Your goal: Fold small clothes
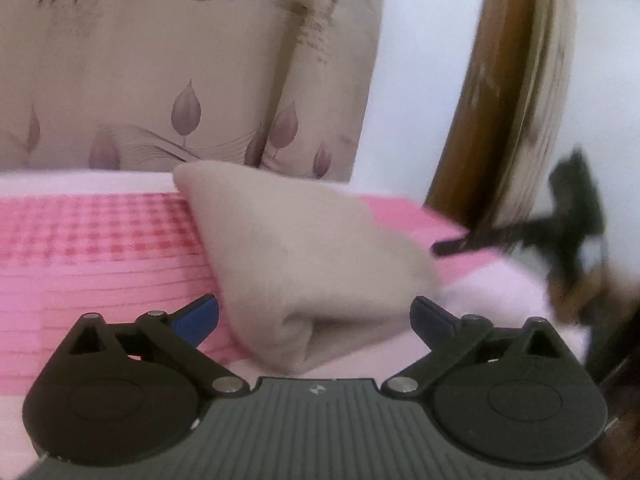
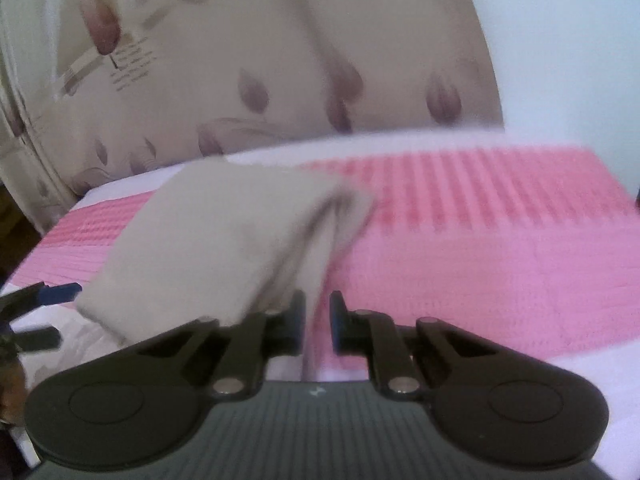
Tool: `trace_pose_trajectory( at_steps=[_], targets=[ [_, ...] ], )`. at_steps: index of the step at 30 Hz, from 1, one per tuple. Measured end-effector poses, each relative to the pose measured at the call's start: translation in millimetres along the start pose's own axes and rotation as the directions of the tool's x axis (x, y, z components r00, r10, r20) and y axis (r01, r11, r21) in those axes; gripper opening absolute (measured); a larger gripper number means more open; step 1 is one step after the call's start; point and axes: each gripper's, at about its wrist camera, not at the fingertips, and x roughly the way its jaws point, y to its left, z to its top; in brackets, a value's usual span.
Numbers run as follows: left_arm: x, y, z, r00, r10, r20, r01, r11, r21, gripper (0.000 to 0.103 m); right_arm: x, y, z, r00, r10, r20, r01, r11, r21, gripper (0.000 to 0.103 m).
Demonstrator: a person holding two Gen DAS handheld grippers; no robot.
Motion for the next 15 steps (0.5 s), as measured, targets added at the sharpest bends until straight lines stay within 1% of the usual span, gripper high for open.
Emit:
trace_pose_trajectory(
  at_steps=[1, 3, 4, 5, 6, 7, 8, 9, 10, 13, 15],
  targets=[
    [2, -7, -3, 1.000, 0.026, -0.005, -0.026, 0.998, 0.054, 0.100, -2, -3, -4, 1.000, 0.004, 0.015, -0.005, 1.000, 0.027, 0.014],
    [9, -16, -12, 0.997, 0.076, -0.014, -0.074, 0.988, 0.134, 0.098, -11, -10, -9, 0.989, 0.119, 0.089, -0.129, 0.985, 0.117, 0.015],
    [13, -18, -13, 0.995, 0.098, -0.021, -0.094, 0.983, 0.156, 0.097, -14, -9, -10, 0.982, 0.155, 0.106, -0.170, 0.974, 0.152, 0.019],
    [17, -19, -14, 0.993, 0.112, -0.025, -0.106, 0.981, 0.162, 0.096, -15, -6, -12, 0.980, 0.165, 0.112, -0.182, 0.970, 0.164, 0.033],
    [19, -19, -13, 0.992, 0.124, -0.020, -0.119, 0.980, 0.160, 0.095, -14, -2, -14, 0.976, 0.180, 0.119, -0.198, 0.966, 0.164, 0.051],
    [20, -18, -12, 0.990, 0.139, -0.008, -0.136, 0.978, 0.157, 0.095, -13, 2, -17, 0.974, 0.196, 0.119, -0.213, 0.964, 0.161, 0.060],
    [23, -17, -10, 0.987, 0.161, 0.004, -0.160, 0.975, 0.157, 0.093, -9, 5, -20, 0.975, 0.195, 0.109, -0.211, 0.965, 0.158, 0.066],
    [25, -16, -10, 0.984, 0.178, 0.006, -0.177, 0.971, 0.160, 0.086, -7, 7, -25, 0.978, 0.182, 0.104, -0.197, 0.969, 0.151, 0.066],
    [28, -15, -9, 0.982, 0.188, -0.005, -0.185, 0.969, 0.163, 0.081, -4, 9, -29, 0.980, 0.171, 0.102, -0.185, 0.972, 0.142, 0.066],
    [38, -13, -10, 0.980, 0.189, -0.058, -0.177, 0.970, 0.167, 0.077, 9, 18, -35, 0.981, 0.165, 0.098, -0.176, 0.977, 0.119, 0.066],
    [39, -14, -10, 0.979, 0.195, -0.061, -0.182, 0.967, 0.179, 0.077, 15, 30, -37, 0.981, 0.164, 0.102, -0.170, 0.984, 0.053, 0.065]
  ],
)
